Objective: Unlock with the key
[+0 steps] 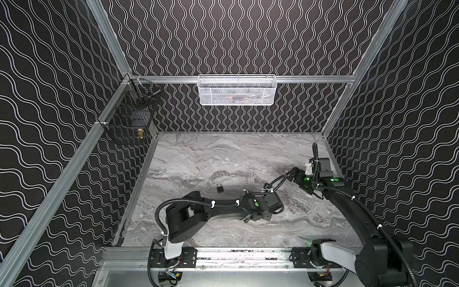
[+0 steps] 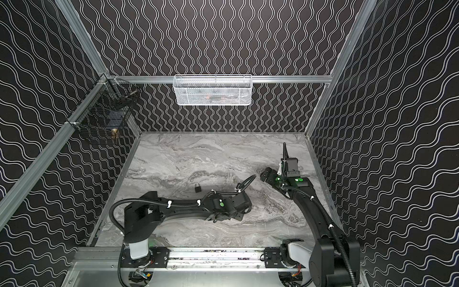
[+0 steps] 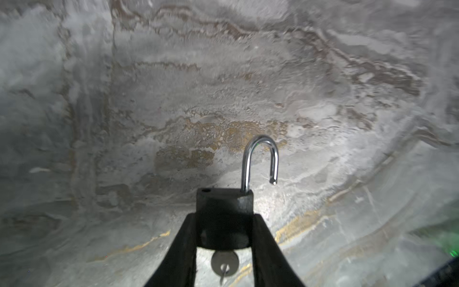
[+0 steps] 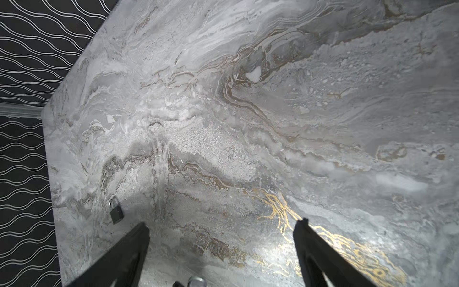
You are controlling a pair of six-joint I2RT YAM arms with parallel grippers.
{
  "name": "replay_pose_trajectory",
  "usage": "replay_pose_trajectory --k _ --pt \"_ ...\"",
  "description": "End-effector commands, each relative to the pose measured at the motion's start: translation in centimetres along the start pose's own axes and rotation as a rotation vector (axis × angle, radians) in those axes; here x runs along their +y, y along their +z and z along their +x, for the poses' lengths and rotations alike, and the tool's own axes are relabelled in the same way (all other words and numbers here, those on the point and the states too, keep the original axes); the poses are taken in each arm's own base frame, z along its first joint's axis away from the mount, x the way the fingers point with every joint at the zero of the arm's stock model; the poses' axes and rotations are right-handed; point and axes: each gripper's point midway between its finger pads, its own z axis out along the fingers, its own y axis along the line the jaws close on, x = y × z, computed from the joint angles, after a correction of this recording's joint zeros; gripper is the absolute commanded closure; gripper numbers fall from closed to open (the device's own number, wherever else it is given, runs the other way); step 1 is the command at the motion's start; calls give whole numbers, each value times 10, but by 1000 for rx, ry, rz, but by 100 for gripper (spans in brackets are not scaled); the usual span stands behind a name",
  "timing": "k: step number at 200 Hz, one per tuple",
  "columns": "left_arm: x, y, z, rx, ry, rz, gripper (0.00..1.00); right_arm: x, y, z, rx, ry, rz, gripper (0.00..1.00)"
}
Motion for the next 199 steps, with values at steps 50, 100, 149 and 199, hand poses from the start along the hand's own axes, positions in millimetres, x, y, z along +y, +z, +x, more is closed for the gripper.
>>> replay_pose_trajectory --k 50,100,149,199 --pt "-1 24 17 94 -149 -79 100 -12 8 -6 -8 30 2 8" --pt "-8 33 28 129 -200 -85 98 -19 9 -8 -13 39 3 7" --pt "-10 35 33 142 -240 -79 61 -19 12 -3 8 45 -9 7" --pt "-11 3 -2 49 -312 3 40 -10 8 -6 16 31 -41 8"
